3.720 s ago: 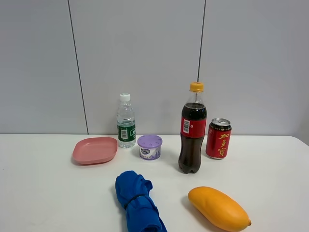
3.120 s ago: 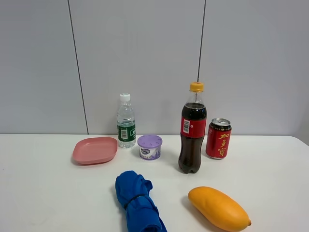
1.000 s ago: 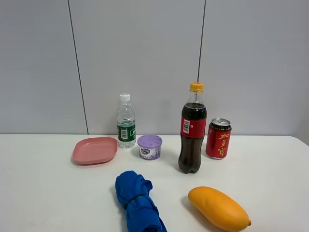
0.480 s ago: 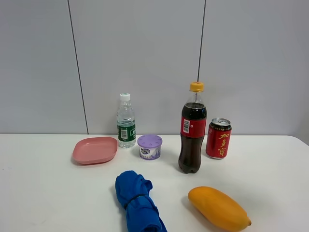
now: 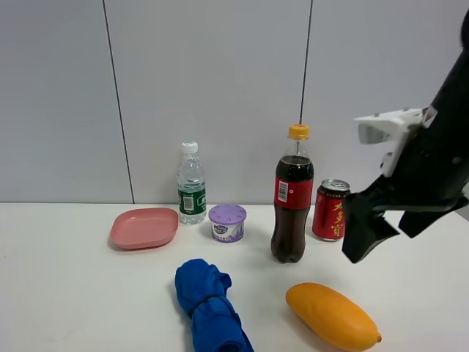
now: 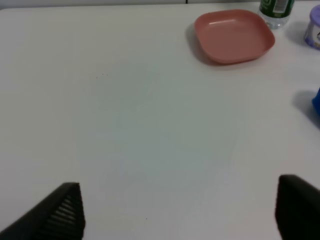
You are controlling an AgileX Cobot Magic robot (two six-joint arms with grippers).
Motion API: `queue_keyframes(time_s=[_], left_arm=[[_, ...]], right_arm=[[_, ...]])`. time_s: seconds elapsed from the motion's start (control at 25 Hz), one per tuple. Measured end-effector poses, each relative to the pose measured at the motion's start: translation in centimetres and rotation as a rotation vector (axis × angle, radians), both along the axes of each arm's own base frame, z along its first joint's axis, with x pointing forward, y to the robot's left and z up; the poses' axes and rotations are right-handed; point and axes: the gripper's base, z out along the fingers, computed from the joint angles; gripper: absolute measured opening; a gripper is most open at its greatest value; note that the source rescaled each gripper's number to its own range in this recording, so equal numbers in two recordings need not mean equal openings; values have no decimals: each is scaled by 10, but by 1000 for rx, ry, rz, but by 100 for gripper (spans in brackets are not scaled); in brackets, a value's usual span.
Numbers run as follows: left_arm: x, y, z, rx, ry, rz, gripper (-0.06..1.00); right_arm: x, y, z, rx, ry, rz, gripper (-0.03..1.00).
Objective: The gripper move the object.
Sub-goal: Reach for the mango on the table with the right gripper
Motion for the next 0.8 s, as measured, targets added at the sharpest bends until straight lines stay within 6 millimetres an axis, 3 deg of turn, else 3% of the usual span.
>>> queue_keyframes(time_s=[0.4,0.8], left_arm=[[0,0,0,0,0,0,100],[0,0,0,0,0,0,100]], right_arm=[[14,39,-52,-18,7,105,100],[20,44,-86,-43,57,59,100]])
